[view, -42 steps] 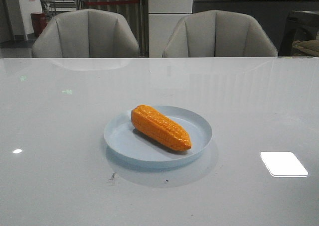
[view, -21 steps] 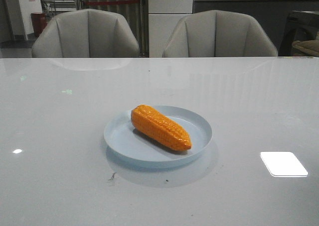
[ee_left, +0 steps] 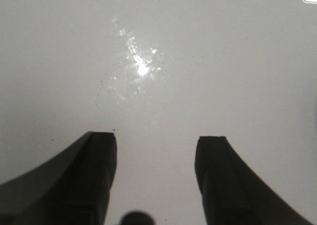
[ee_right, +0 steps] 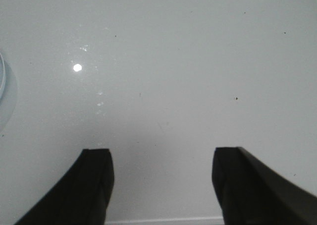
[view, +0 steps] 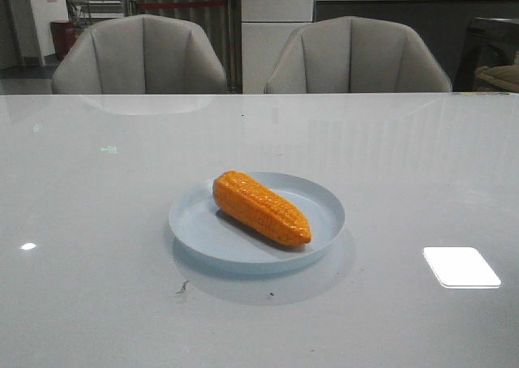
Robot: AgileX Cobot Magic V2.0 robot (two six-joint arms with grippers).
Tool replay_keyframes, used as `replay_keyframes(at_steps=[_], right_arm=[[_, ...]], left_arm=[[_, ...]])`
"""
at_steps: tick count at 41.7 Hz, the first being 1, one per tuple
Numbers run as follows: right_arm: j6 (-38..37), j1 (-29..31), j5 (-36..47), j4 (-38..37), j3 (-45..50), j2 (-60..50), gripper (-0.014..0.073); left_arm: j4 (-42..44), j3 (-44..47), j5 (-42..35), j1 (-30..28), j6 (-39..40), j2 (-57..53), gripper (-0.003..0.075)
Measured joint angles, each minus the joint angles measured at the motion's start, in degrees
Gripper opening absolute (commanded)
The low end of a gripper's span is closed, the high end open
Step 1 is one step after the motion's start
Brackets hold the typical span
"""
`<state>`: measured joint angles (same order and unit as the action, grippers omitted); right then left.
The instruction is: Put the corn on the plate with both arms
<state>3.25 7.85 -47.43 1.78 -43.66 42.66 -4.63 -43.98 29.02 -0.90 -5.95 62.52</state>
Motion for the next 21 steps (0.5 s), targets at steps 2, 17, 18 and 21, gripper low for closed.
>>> replay_keyframes(at_steps=[2,17,18,21], right_arm=[[0.0,0.0,0.0,0.0,0.0,0.0,0.0535],[0.0,0.0,0.0,0.0,0.0,0.0,0.0535],[0.0,0.0,0.0,0.0,0.0,0.0,0.0535],[0.0,0.0,0.0,0.0,0.0,0.0,0.0535]], left_arm=[[0.1,0.0,0.0,0.0,0.0,-1.9,0.0282],[0.1,1.9,0.0,0.0,0.0,-23.9,0.0088],[0.1,2.2,0.0,0.0,0.0,-25.9,0.0088],[0.2,3.5,0.0,0.0,0.0,-30.9,0.0089]])
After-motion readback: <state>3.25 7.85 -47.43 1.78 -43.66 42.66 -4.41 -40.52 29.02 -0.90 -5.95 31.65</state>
